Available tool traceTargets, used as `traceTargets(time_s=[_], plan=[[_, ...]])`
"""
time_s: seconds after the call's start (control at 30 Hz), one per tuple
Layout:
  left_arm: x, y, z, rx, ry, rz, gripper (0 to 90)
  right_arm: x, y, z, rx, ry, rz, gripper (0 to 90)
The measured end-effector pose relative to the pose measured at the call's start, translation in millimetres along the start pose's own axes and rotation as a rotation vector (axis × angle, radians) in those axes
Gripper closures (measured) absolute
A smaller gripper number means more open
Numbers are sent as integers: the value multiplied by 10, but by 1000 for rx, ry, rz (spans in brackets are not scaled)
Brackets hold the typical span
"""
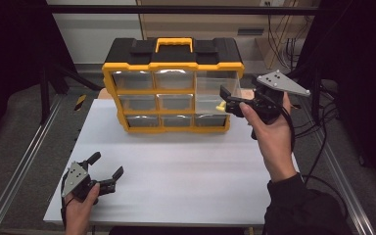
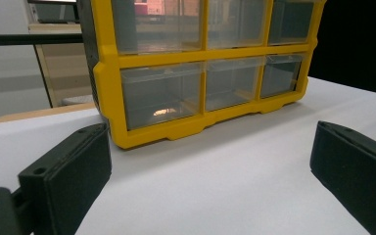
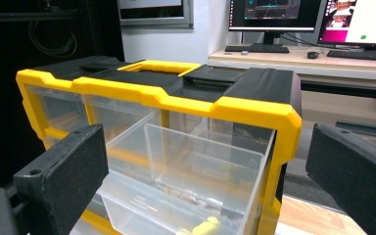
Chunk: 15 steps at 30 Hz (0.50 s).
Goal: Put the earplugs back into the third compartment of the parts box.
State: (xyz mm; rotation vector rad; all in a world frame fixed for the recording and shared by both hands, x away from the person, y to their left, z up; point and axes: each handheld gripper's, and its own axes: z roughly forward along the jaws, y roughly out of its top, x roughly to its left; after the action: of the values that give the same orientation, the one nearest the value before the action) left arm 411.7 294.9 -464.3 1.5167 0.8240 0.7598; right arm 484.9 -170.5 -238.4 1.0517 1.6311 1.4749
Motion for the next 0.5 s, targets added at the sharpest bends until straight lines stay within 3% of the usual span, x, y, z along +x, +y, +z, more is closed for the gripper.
traceTargets(time_s=[0.5], plan=[[-2, 2, -2, 0, 1, 2, 14, -47, -170, -84, -5, 3, 7, 23]])
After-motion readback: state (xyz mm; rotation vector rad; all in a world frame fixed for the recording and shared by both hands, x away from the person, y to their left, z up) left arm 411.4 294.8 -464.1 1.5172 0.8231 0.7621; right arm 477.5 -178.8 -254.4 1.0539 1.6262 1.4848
